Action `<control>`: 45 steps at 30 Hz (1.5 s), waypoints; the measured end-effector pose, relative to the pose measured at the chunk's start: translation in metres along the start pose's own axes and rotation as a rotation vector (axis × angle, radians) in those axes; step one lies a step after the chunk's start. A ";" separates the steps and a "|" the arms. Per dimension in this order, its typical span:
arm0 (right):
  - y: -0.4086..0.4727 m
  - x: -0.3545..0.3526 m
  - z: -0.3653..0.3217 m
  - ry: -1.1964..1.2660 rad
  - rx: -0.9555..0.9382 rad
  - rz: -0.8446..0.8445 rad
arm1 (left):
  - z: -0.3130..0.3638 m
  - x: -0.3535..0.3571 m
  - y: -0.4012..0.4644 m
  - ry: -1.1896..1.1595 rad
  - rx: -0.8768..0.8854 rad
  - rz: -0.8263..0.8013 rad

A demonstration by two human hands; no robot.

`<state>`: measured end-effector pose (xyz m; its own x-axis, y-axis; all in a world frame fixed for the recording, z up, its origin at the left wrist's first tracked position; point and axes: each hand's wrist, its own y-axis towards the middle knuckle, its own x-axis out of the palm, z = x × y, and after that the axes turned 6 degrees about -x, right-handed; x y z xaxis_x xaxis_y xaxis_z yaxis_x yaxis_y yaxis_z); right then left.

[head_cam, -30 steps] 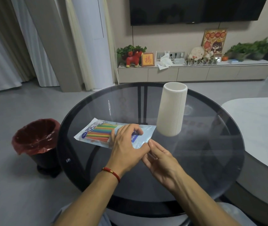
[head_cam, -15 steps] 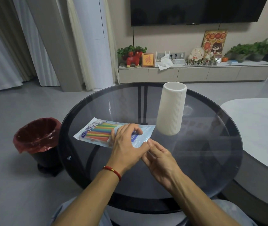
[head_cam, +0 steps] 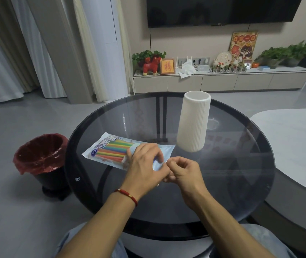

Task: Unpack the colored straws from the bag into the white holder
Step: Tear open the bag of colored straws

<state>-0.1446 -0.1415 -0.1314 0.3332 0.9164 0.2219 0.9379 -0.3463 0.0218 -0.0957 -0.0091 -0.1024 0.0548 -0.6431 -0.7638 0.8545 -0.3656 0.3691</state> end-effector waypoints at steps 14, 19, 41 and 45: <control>0.005 -0.010 -0.001 -0.559 -0.133 0.066 | 0.014 -0.006 -0.001 0.280 -0.016 -0.274; 0.001 -0.016 -0.002 -0.806 -0.180 0.027 | -0.004 -0.021 0.008 0.161 0.053 -0.116; 0.001 -0.026 -0.015 -0.520 -0.512 0.309 | -0.044 -0.012 0.031 0.349 0.219 -0.244; -0.002 -0.031 -0.016 -0.439 -0.219 -0.117 | -0.045 -0.013 0.029 0.407 0.247 -0.233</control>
<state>-0.1586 -0.1718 -0.1227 0.2803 0.9334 -0.2241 0.9448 -0.2269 0.2366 -0.0488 0.0186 -0.1058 0.1164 -0.2303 -0.9661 0.7232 -0.6470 0.2414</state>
